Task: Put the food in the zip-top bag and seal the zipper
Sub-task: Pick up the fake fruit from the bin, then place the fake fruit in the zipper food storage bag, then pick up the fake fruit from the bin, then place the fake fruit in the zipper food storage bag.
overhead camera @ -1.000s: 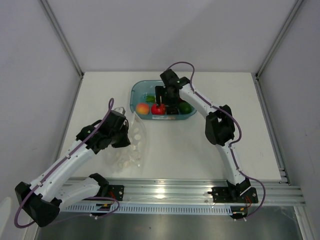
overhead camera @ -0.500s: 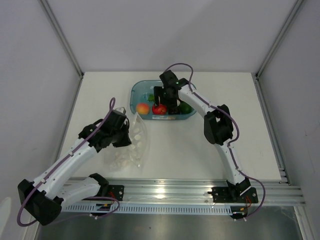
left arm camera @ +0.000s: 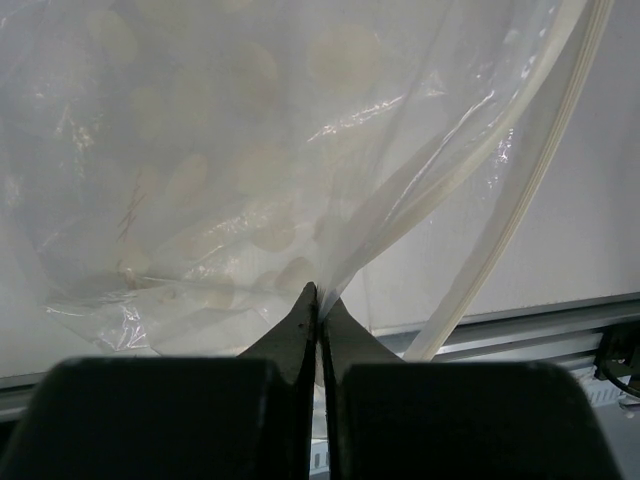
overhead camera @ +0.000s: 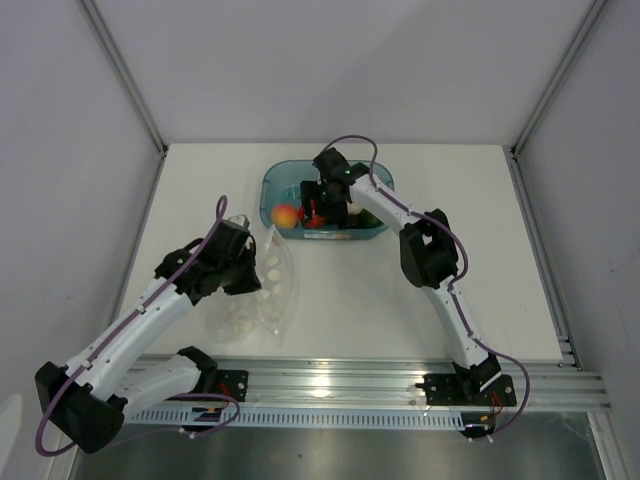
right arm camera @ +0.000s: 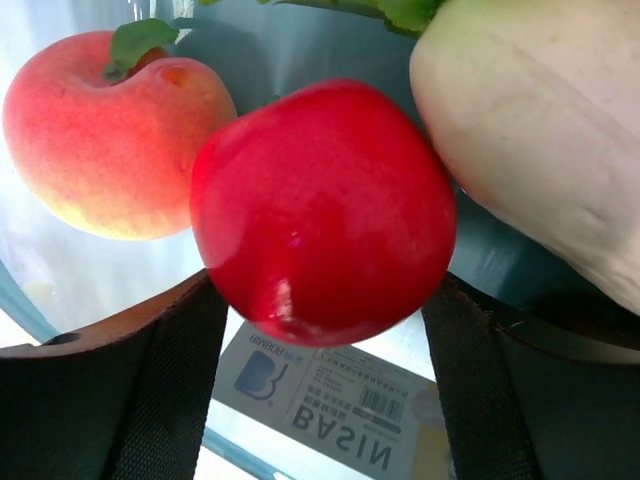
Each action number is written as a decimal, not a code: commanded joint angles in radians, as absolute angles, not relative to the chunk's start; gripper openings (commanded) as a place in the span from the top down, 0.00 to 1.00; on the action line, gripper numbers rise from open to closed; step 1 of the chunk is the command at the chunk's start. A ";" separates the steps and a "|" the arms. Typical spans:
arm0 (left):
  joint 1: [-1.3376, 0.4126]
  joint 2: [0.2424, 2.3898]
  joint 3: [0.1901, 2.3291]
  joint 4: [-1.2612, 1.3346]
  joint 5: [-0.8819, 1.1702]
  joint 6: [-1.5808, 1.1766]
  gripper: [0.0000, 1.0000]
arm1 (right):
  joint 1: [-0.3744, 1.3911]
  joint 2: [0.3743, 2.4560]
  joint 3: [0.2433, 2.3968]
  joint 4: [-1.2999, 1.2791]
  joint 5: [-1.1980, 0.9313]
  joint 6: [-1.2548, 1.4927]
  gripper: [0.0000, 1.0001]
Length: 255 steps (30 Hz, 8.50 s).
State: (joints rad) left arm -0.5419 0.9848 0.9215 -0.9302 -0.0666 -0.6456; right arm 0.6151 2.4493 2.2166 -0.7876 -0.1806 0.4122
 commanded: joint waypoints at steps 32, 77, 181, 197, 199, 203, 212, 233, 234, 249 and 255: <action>-0.469 1.008 0.926 -0.907 0.038 -0.566 0.99 | 0.568 2.370 2.102 -0.485 -0.305 0.454 0.60; -0.362 1.146 1.074 -0.877 0.476 -0.638 0.99 | 0.814 1.707 1.681 -0.620 -0.485 0.258 0.58; -0.324 1.135 1.026 -0.844 0.462 -0.595 0.99 | 0.449 2.033 2.027 -0.804 0.025 0.350 1.00; -0.322 1.144 1.014 -0.815 0.499 -0.612 0.99 | 0.693 1.467 1.442 -0.364 -0.451 0.262 1.00; -0.322 1.144 1.009 -0.811 0.502 -0.614 0.99 | 0.724 1.445 1.416 -0.353 -0.443 0.262 1.00; -0.322 1.137 0.994 -0.798 0.511 -0.620 0.99 | 0.747 1.420 1.413 -0.340 -0.451 0.259 1.00; -0.322 1.105 0.986 -0.799 0.511 -0.630 0.99 | 0.793 1.483 1.479 -0.368 -0.465 0.244 1.00; -0.322 1.051 0.963 -0.788 0.532 -0.652 0.99 | 0.819 1.591 1.560 -0.456 -0.405 0.262 0.01; -0.322 1.049 0.962 -0.792 0.531 -0.650 0.99 | 0.819 1.594 1.565 -0.462 -0.399 0.259 0.01; -0.322 1.043 0.956 -0.813 0.506 -0.635 0.99 | 0.646 1.689 1.706 -0.569 -0.138 0.354 0.03; -0.322 1.042 0.956 -0.821 0.496 -0.624 0.99 | 0.516 1.919 1.922 -0.800 -0.064 0.440 0.05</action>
